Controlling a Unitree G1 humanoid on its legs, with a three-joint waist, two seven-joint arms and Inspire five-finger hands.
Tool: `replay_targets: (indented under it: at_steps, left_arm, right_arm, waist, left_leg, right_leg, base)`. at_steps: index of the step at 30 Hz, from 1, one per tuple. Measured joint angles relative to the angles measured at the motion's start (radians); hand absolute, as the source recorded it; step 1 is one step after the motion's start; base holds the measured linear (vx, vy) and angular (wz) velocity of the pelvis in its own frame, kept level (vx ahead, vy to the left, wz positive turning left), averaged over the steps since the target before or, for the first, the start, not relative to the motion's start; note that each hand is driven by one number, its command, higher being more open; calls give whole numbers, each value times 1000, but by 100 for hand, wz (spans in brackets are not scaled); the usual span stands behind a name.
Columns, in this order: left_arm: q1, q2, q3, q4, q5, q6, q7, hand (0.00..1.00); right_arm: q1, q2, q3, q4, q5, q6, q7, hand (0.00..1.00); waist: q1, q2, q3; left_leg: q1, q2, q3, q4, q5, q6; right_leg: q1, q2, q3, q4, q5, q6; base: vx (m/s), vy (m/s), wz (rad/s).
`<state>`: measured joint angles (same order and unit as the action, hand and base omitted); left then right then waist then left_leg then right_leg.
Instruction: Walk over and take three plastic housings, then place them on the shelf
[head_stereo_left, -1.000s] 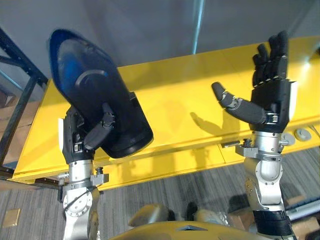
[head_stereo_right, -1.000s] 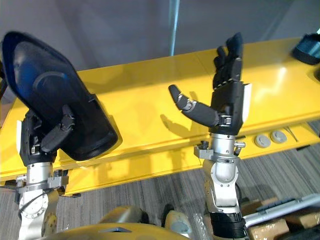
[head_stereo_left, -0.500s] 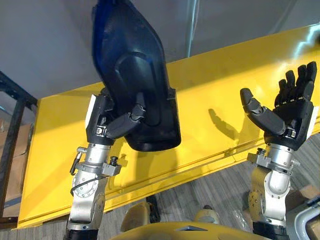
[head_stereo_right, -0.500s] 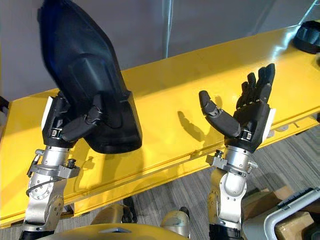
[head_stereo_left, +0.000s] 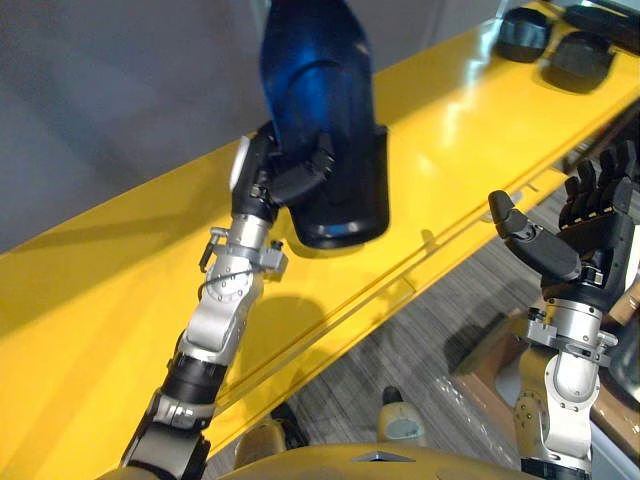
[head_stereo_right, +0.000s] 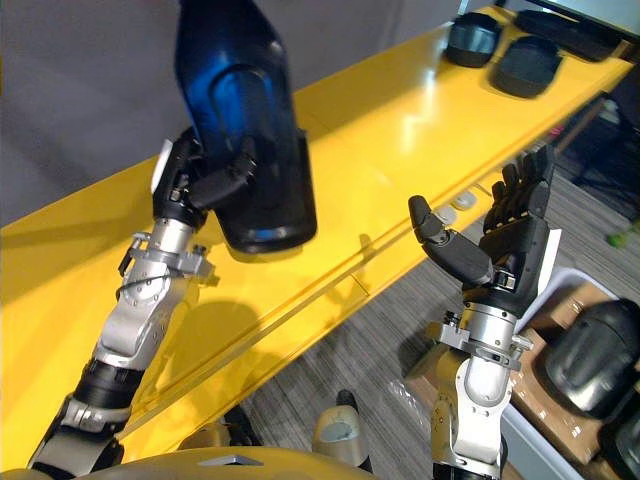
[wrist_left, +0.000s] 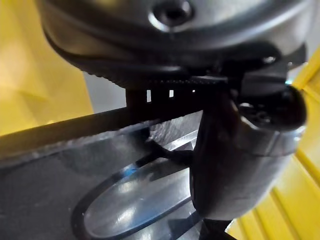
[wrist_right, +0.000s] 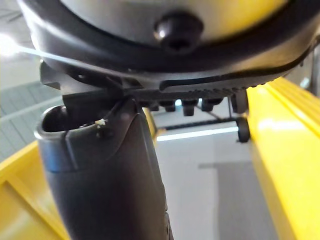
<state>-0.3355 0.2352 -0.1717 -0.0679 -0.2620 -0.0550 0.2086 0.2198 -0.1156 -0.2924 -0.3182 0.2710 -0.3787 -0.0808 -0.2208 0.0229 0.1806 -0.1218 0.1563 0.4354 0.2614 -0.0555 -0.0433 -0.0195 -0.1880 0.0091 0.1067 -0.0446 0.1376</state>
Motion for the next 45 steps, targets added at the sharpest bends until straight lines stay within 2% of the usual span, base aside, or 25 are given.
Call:
replay_targets:
  at_steps: [4,8,14,16,21,22,29,34,40,43,45]
  left_arm:
    - [-154,18,33,168,-12,55,112,0]
    - [-283,32,30,319,-55,122,152,0]
    - [-344,40,11,474,-190,190,142,0]
    - [-346,39,13,483,-256,192,118,0]
    - [-380,37,-11,479,-286,193,85,0]
    - [-382,37,-14,480,-288,198,87,100]
    - [-403,29,-21,491,-283,180,97,100]
    - [-405,1,-22,501,-205,179,132,100]
    - [-415,-8,-38,531,-88,185,227,100]
    - [-414,3,6,553,-32,193,284,100]
    - [-414,10,25,556,-16,206,291,100]
  right_arm:
    - [13,0,-5,0,32,4,63,100]
    - [21,-1,50,0,61,24,119,100]
    - [18,-7,135,0,61,50,163,100]
    - [19,-8,135,0,65,53,160,100]
    - [18,-8,154,0,75,62,160,100]
    - [18,-9,165,0,88,64,160,100]
    - [17,-42,200,0,93,67,128,100]
    - [17,-46,222,0,94,67,111,100]
    - [27,-46,282,-1,95,68,97,100]
    - [40,-46,287,-1,95,68,84,100]
    - [46,-46,286,-1,95,68,74,100]
  waist:
    - [-35,-3,2]
    - [-58,-17,11]
    - [-79,-25,43]
    - [-83,-26,61]
    - [-81,-22,95]
    - [-81,-20,97]
    - [-77,-10,128]
    - [-73,-5,132]
    - [-75,-6,133]
    - [-71,-6,132]
    - [-70,-5,132]
  left_leg:
    - [9,10,43,-6,-2,-4]
    - [9,20,58,-6,0,-6]
    - [-17,33,77,4,1,-8]
    - [-27,39,76,18,1,-8]
    - [-27,40,73,19,1,-7]
    - [-27,40,73,18,1,-7]
    - [-26,39,71,13,6,-4]
    - [-20,41,71,8,10,-5]
    - [4,30,67,-41,40,-8]
    - [24,26,65,-72,60,-11]
    - [28,26,63,-83,67,-12]
  right_leg:
    - [-14,8,46,-19,21,1]
    - [-27,17,61,-25,31,-2]
    - [-62,27,83,-21,42,1]
    - [-67,30,84,-21,45,3]
    - [-64,30,84,-19,47,4]
    - [-64,30,84,-20,47,4]
    - [-65,30,79,-19,47,6]
    - [-62,33,78,-16,47,7]
    - [-51,33,69,-21,46,8]
    - [-42,36,63,-21,46,8]
    - [-39,38,58,-22,46,8]
  base:
    - [-12,15,-34]
    - [-39,-2,-17]
    - [-22,-7,-9]
    - [0,0,0]
    - [0,0,0]
    - [0,0,0]
    - [-4,0,0]
    - [0,0,0]
    - [-6,-10,3]
    - [-6,-15,3]
    - [-11,-17,4]
